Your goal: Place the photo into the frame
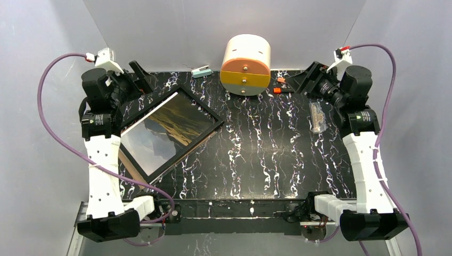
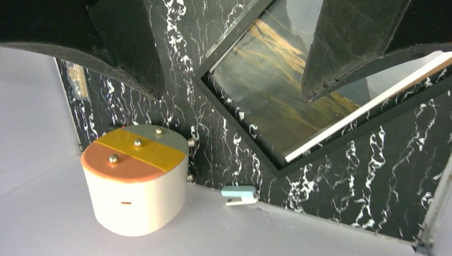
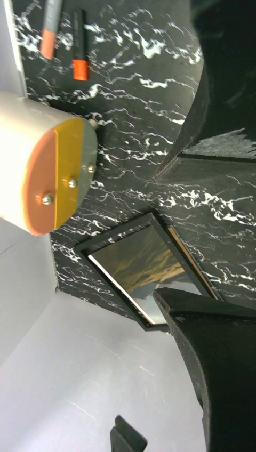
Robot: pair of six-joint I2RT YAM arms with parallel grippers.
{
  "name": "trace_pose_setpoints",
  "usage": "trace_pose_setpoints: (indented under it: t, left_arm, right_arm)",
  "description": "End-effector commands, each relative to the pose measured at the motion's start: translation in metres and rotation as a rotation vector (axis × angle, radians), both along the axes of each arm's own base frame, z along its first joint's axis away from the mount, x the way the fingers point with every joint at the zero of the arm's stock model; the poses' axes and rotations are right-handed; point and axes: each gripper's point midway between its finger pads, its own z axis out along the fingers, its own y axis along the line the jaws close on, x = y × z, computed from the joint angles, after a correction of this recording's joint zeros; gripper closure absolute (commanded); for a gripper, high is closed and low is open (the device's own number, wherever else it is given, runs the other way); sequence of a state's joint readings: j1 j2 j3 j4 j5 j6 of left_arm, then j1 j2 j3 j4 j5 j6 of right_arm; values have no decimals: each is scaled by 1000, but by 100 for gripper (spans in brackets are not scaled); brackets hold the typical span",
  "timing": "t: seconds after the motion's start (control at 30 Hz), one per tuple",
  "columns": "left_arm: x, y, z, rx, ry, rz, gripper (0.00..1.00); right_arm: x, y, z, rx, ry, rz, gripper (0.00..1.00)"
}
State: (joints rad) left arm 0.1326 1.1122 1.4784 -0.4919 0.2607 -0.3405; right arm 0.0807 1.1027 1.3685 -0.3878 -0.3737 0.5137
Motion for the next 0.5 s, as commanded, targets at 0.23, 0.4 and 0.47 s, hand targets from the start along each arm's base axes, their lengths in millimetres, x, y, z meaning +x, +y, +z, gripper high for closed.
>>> trace_pose_setpoints:
  t: [0.23, 0.4, 0.47]
  left_arm:
    - [-1, -39, -52, -70, 42, -153, 2]
    - [-6, -61, -99, -103, 118, -243, 2]
    - [-7, -72, -120, -108, 173, -296, 2]
  right_arm:
    - [-8, 30, -99, 223, 359, 102, 20]
    - [-29, 60, -164, 344, 574, 192, 25]
    - [-37, 73, -184, 342, 625, 211, 30]
